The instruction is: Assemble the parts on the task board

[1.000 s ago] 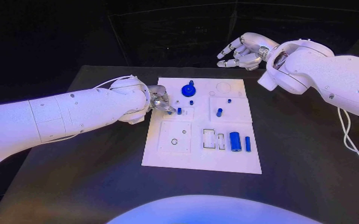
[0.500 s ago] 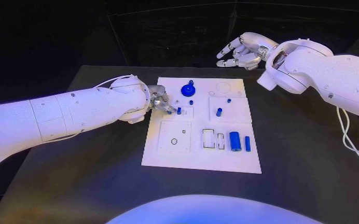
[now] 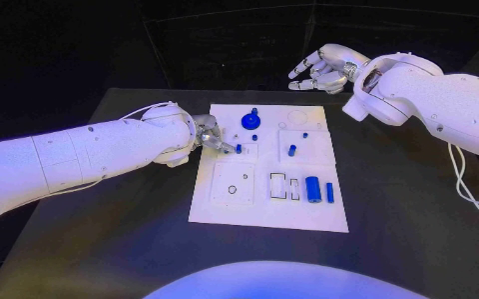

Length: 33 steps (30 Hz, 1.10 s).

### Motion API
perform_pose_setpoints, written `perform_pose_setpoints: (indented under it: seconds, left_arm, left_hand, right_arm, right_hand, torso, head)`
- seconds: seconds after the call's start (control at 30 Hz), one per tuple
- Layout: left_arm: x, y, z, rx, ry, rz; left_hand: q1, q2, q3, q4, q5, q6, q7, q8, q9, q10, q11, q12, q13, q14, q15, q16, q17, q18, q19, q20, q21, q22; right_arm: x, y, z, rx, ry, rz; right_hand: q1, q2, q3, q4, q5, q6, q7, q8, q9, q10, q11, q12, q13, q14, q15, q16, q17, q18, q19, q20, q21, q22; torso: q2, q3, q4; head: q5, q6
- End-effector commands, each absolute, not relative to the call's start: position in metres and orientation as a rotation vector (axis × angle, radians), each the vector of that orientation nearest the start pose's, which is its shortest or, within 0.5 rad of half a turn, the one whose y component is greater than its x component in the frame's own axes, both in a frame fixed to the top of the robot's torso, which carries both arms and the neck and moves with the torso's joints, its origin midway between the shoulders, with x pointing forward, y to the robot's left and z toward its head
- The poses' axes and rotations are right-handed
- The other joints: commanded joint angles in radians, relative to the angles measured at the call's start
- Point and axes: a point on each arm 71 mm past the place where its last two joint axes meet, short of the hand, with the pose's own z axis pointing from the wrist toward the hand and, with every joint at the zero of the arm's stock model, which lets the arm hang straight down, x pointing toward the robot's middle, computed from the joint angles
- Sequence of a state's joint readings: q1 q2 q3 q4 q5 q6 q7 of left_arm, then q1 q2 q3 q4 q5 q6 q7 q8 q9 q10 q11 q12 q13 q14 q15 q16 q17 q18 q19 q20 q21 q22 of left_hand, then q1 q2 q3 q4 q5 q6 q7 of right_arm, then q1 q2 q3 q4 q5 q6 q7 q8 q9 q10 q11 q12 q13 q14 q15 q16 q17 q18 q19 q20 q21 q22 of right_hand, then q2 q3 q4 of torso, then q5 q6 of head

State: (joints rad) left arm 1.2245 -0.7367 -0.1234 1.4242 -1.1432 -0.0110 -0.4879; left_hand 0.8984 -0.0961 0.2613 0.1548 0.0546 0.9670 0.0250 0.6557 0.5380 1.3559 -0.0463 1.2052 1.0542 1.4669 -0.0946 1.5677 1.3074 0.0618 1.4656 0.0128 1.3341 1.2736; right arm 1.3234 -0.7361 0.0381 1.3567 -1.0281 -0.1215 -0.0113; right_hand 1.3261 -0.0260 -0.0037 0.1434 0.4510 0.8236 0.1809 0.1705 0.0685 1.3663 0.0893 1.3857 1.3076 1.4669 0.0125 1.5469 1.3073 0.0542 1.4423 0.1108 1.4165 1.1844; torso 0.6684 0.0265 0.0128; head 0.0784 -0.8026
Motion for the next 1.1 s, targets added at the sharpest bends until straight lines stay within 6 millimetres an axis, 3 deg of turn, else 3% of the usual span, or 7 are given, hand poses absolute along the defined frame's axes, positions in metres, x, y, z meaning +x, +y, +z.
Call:
perform_pose_setpoints:
  seconds: [0.03, 0.27, 0.5, 0.67, 0.8, 0.93, 1.1]
  left_arm:
    - [0.492, 0.197, -0.236, -0.219, 2.157, -0.44]
    - [0.493, 0.202, -0.224, -0.292, 2.025, -0.568]
    - [0.5, 0.207, -0.21, -0.4, 1.848, -0.771]
    - [0.505, 0.204, -0.207, -0.389, 1.813, -0.852]
    - [0.51, 0.191, -0.202, -0.225, 1.755, -0.915]
    - [0.511, 0.172, -0.2, -0.028, 1.718, -0.947]
    - [0.513, 0.151, -0.203, 0.163, 1.729, -0.923]
  left_hand:
    - [-0.001, 0.011, -0.039, 0.023, -0.003, 0.0, -0.001, -0.006, 0.002, -0.009, 0.001, -0.008, -0.013, 0.104, -0.008, 0.003, 0.263, 0.008, 0.012, -0.005, -0.009, -0.01]
    - [0.038, 0.044, -0.126, 0.085, -0.003, -0.036, 0.009, -0.008, 0.002, -0.055, 0.01, -0.061, -0.084, 0.104, -0.002, 0.003, 0.263, 0.02, -0.007, -0.004, -0.059, -0.064]
    - [0.097, 0.067, -0.204, 0.135, -0.003, -0.145, 0.06, -0.057, -0.035, -0.269, 0.055, -0.301, -0.373, 0.059, 0.035, -0.084, 0.126, 0.066, -0.104, 0.028, -0.291, -0.309]
    - [0.273, 0.083, -0.199, 0.073, 0.0, -0.193, 0.104, -0.097, -0.087, -0.394, 0.101, -0.392, -0.442, -0.055, 0.071, -0.259, -0.107, 0.115, -0.244, 0.063, -0.582, -0.591]
    - [0.432, 0.107, -0.143, -0.009, -0.002, -0.198, 0.116, -0.135, -0.135, -0.469, 0.113, -0.465, -0.503, -0.106, 0.088, -0.321, -0.187, 0.119, -0.264, 0.079, -0.629, -0.622]
    - [0.535, 0.081, -0.086, -0.071, 0.003, -0.142, 0.12, -0.218, -0.227, -0.469, 0.119, -0.572, -0.62, -0.129, 0.096, -0.329, -0.217, 0.123, -0.265, 0.085, -0.649, -0.633]
    - [0.562, 0.035, -0.043, -0.104, 0.0, -0.117, 0.125, -0.306, -0.303, -0.482, 0.136, -0.727, -0.759, -0.106, 0.105, -0.324, -0.239, 0.121, -0.233, 0.094, -0.642, -0.631]
  right_arm:
    - [0.539, -0.189, -0.112, 0.113, 1.726, 0.935]
    - [0.54, -0.19, -0.113, 0.114, 1.725, 0.935]
    - [0.54, -0.19, -0.113, 0.114, 1.725, 0.934]
    - [0.54, -0.19, -0.113, 0.115, 1.724, 0.934]
    - [0.54, -0.189, -0.113, 0.114, 1.723, 0.936]
    - [0.54, -0.188, -0.113, 0.112, 1.721, 0.938]
    - [0.54, -0.186, -0.113, 0.109, 1.721, 0.942]
  right_hand:
    - [0.002, 0.001, -0.003, 0.001, 0.001, -0.006, -0.004, 0.006, -0.001, -0.005, -0.001, -0.002, -0.001, 0.09, -0.005, -0.006, 0.211, 0.017, -0.007, -0.003, -0.006, -0.001]
    - [0.002, 0.001, -0.003, 0.002, 0.001, -0.006, -0.004, 0.006, -0.001, -0.007, -0.001, -0.003, -0.003, 0.09, -0.005, -0.007, 0.21, 0.017, -0.007, -0.003, -0.007, -0.003]
    - [0.002, 0.001, -0.003, 0.002, 0.001, -0.006, -0.004, 0.006, -0.001, -0.007, -0.001, -0.003, -0.003, 0.09, -0.005, -0.007, 0.21, 0.017, -0.007, -0.003, -0.007, -0.003]
    - [0.002, 0.001, -0.003, 0.002, 0.001, -0.006, -0.004, 0.006, -0.001, -0.007, -0.001, -0.003, -0.003, 0.09, -0.005, -0.007, 0.21, 0.017, -0.007, -0.003, -0.007, -0.003]
    - [0.002, 0.001, -0.003, 0.002, 0.001, -0.007, -0.004, 0.006, -0.001, -0.007, -0.001, -0.004, -0.004, 0.09, -0.005, -0.007, 0.208, 0.017, -0.008, -0.003, -0.007, -0.003]
    - [0.002, 0.001, -0.003, 0.002, 0.002, -0.006, -0.004, 0.006, -0.001, -0.008, -0.001, -0.004, -0.005, 0.089, -0.005, -0.008, 0.207, 0.018, -0.008, -0.003, -0.007, -0.004]
    - [0.002, 0.001, -0.003, 0.002, 0.002, -0.006, -0.004, 0.006, -0.001, -0.008, -0.001, -0.004, -0.005, 0.089, -0.005, -0.008, 0.207, 0.018, -0.008, -0.003, -0.007, -0.004]
  torso:
    - [-0.001, 0.001, 0.0001]
    - [0.0, 0.0007, 0.0008]
    - [0.0, 0.0015, 0.0002]
    - [0.0, 0.0016, 0.0005]
    - [0.001, 0.0008, -0.0016]
    - [0.001, -0.0003, -0.0022]
    - [0.001, 0.0014, -0.0023]
  head:
    - [-0.002, 0.001]
    - [-0.004, 0.003]
    - [-0.006, 0.007]
    - [-0.006, 0.008]
    - [-0.01, 0.013]
    - [-0.019, 0.018]
    - [-0.024, 0.02]
